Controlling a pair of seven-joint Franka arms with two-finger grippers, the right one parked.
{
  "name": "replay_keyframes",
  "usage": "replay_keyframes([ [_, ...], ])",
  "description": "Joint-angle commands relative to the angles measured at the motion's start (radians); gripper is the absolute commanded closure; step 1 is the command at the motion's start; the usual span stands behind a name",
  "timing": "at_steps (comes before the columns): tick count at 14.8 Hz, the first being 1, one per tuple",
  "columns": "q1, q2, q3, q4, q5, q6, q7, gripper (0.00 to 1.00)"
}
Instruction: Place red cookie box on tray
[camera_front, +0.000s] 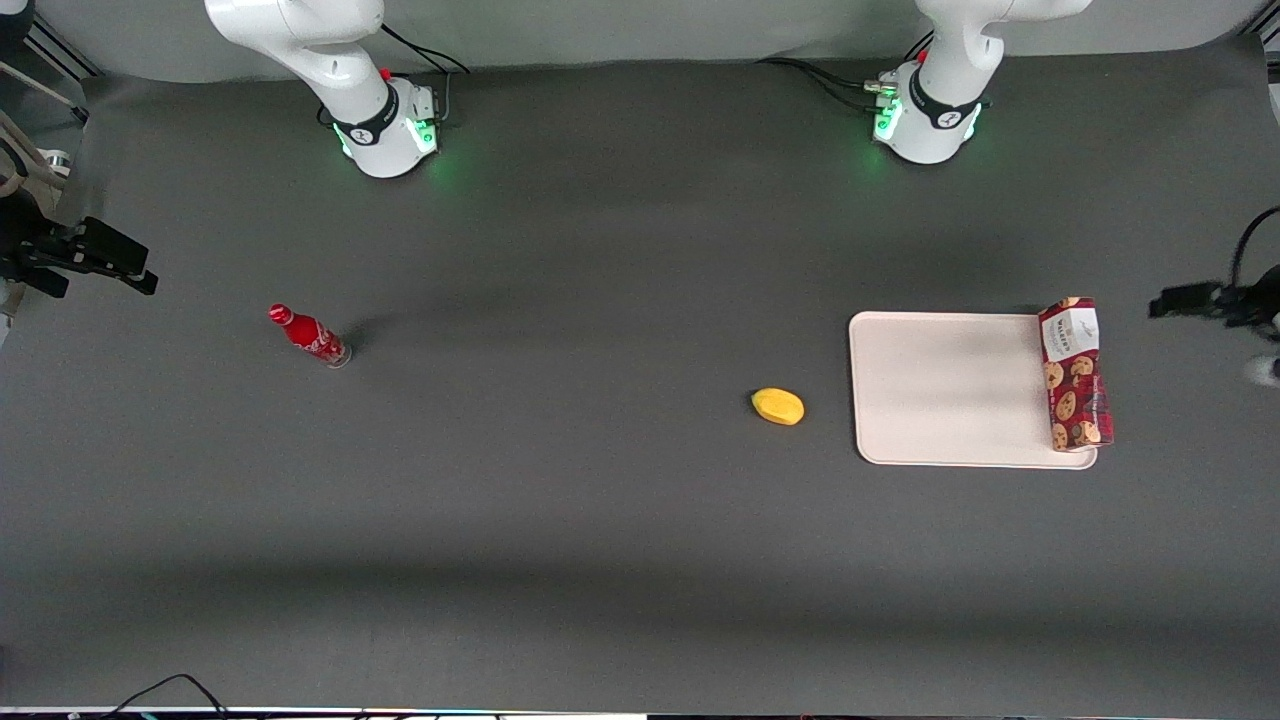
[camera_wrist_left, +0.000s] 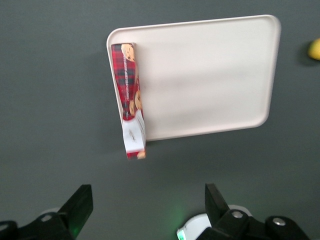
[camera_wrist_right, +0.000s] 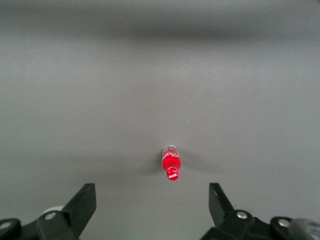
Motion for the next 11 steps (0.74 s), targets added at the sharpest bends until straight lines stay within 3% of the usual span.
replay_keyframes([
  [1,-0.003,-0.075,-0.037,0.094,0.033,-0.177,-0.038,0.0],
  [4,0.0,-0.199,-0.158,0.047,0.082,-0.27,-0.228,0.0],
  [7,0.0,-0.326,-0.199,-0.091,0.082,-0.241,-0.293,0.0],
  [11,0.0,-0.256,-0.203,-0.013,0.135,-0.229,-0.274,0.0],
])
